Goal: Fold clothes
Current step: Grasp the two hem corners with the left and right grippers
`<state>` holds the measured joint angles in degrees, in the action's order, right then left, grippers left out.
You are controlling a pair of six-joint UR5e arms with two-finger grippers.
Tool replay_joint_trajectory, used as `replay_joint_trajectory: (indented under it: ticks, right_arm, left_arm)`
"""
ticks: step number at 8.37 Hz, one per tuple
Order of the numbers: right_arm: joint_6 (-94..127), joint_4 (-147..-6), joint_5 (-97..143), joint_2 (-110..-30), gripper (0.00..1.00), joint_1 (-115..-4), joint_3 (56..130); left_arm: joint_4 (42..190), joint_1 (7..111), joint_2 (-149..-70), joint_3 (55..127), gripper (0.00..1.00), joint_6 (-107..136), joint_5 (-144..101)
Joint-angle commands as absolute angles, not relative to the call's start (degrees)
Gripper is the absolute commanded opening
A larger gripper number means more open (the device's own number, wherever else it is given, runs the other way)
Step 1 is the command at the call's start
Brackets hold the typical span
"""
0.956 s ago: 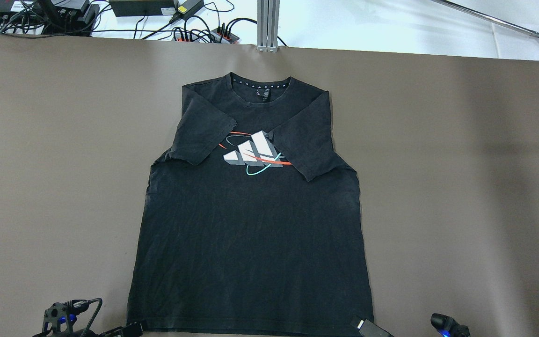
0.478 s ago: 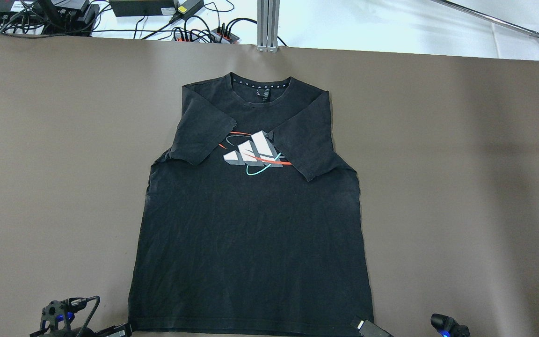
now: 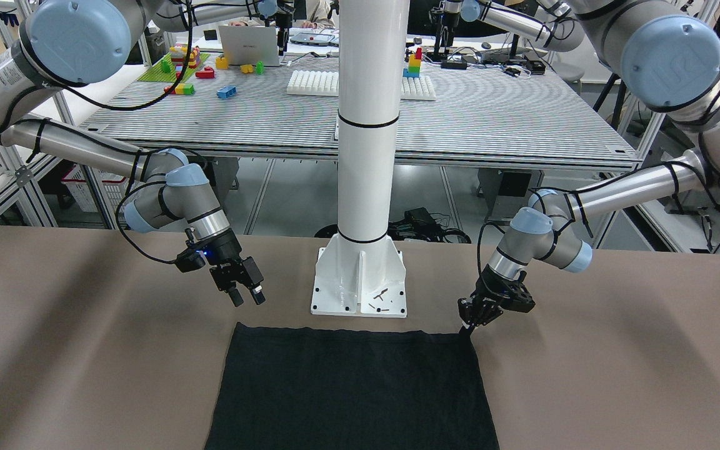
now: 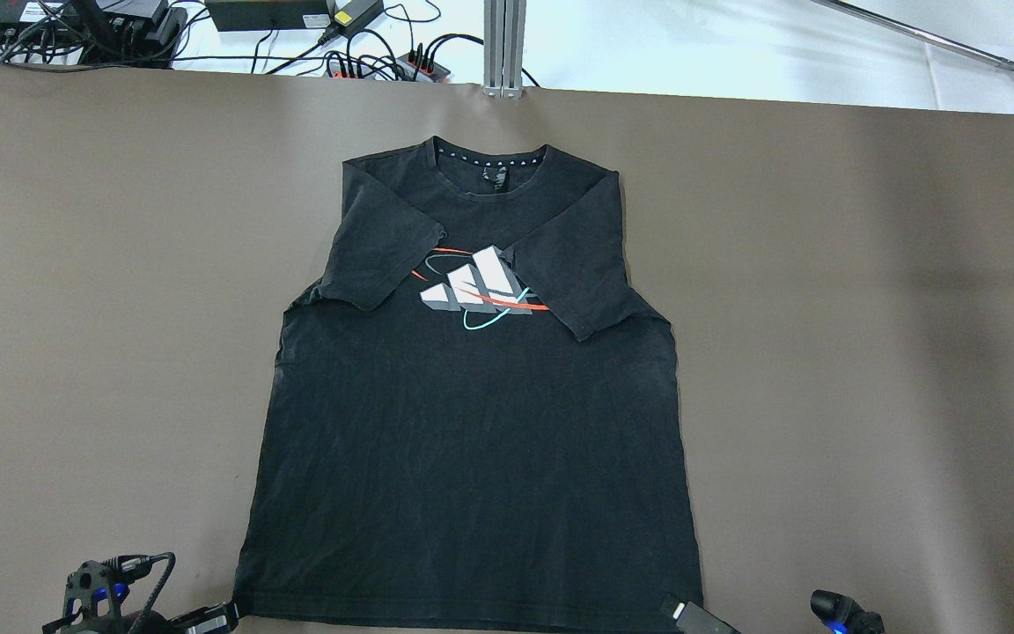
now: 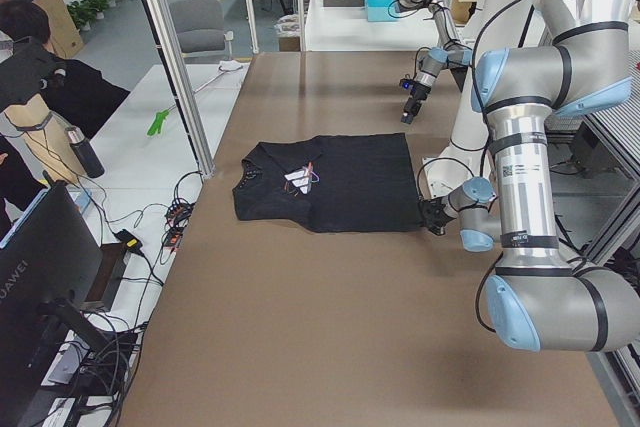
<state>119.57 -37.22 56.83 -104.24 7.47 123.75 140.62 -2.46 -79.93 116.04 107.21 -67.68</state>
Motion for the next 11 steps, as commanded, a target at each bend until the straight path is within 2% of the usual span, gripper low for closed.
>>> replay_joint_trajectory:
  ticks: [1, 4, 6, 8, 10, 11]
  right_arm:
    - [119.2, -40.1, 57.0, -104.9, 0.92, 7.5, 123.7]
    - [119.5, -45.3, 57.3, -105.3, 0.91, 7.8, 121.7]
    - [119.6, -45.4, 57.0, -104.9, 0.86, 8.0, 119.9]
    - [119.6, -45.4, 56.9, -104.8, 0.76, 7.9, 119.7]
    - [119.5, -45.4, 57.0, -103.9, 0.53, 8.0, 119.5]
    - [119.5, -45.7, 57.0, -103.9, 0.53, 8.1, 119.4]
  left_arm:
    - [140.6, -2.6, -80.3, 116.7, 0.00, 107.1, -67.4]
    - [140.6, -2.6, -80.4, 116.6, 0.00, 107.0, -67.4]
    - [140.6, -2.6, -80.3, 116.6, 0.00, 107.0, -67.4]
    - [140.6, -2.6, -80.3, 116.6, 0.00, 107.0, -67.4]
    - [140.6, -2.6, -80.3, 116.6, 0.00, 107.0, -67.4]
    - [140.6, -2.6, -80.3, 116.6, 0.00, 106.9, -67.4]
